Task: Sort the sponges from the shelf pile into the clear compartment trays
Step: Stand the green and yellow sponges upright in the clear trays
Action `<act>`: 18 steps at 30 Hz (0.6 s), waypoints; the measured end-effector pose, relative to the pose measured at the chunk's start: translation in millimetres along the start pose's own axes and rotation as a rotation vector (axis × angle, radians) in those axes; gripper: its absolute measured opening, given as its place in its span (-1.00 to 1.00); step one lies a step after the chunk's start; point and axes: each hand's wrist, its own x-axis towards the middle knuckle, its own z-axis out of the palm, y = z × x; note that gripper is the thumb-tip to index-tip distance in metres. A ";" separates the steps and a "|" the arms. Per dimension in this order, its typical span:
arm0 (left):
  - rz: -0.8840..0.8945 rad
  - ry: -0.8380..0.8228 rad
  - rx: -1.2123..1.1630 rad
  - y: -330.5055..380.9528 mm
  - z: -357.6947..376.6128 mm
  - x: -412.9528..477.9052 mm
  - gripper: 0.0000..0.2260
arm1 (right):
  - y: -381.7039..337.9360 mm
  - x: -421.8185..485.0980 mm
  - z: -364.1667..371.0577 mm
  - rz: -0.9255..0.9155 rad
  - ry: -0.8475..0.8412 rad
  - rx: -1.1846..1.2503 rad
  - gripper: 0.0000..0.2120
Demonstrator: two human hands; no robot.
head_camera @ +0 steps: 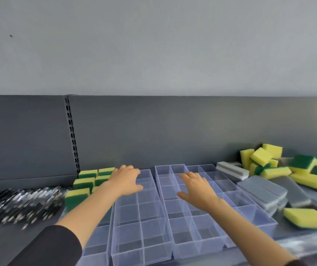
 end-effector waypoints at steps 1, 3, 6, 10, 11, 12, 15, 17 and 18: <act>0.016 -0.010 -0.009 11.9 -1.8 3.0 -0.50 | 11.1 -5.0 -2.5 0.018 0.005 0.002 -0.42; 0.052 -0.025 -0.028 37.4 -4.7 8.1 -0.51 | 33.9 -15.9 -8.2 0.059 0.019 0.017 -0.43; 0.089 -0.040 -0.067 77.2 -8.0 15.1 -0.51 | 69.6 -34.0 -18.0 0.100 0.040 0.023 -0.43; 0.123 -0.039 -0.092 137.9 -13.5 23.7 -0.51 | 123.7 -61.0 -34.8 0.133 0.050 0.034 -0.47; 0.133 -0.039 -0.105 155.4 -14.4 26.0 -0.52 | 139.5 -68.1 -40.2 0.142 0.060 0.031 -0.48; 0.143 -0.039 -0.121 173.2 -15.1 28.1 -0.52 | 155.4 -75.6 -45.8 0.150 0.068 0.024 -0.49; 0.170 -0.028 -0.163 226.7 -16.8 33.3 -0.50 | 203.6 -99.2 -60.9 0.177 0.051 0.005 -0.48; 0.186 -0.039 -0.176 260.5 -16.8 35.7 -0.50 | 235.0 -114.9 -67.4 0.194 0.050 -0.002 -0.48; 0.193 -0.047 -0.177 276.4 -16.8 36.7 -0.51 | 249.4 -122.4 -69.9 0.200 0.054 -0.005 -0.50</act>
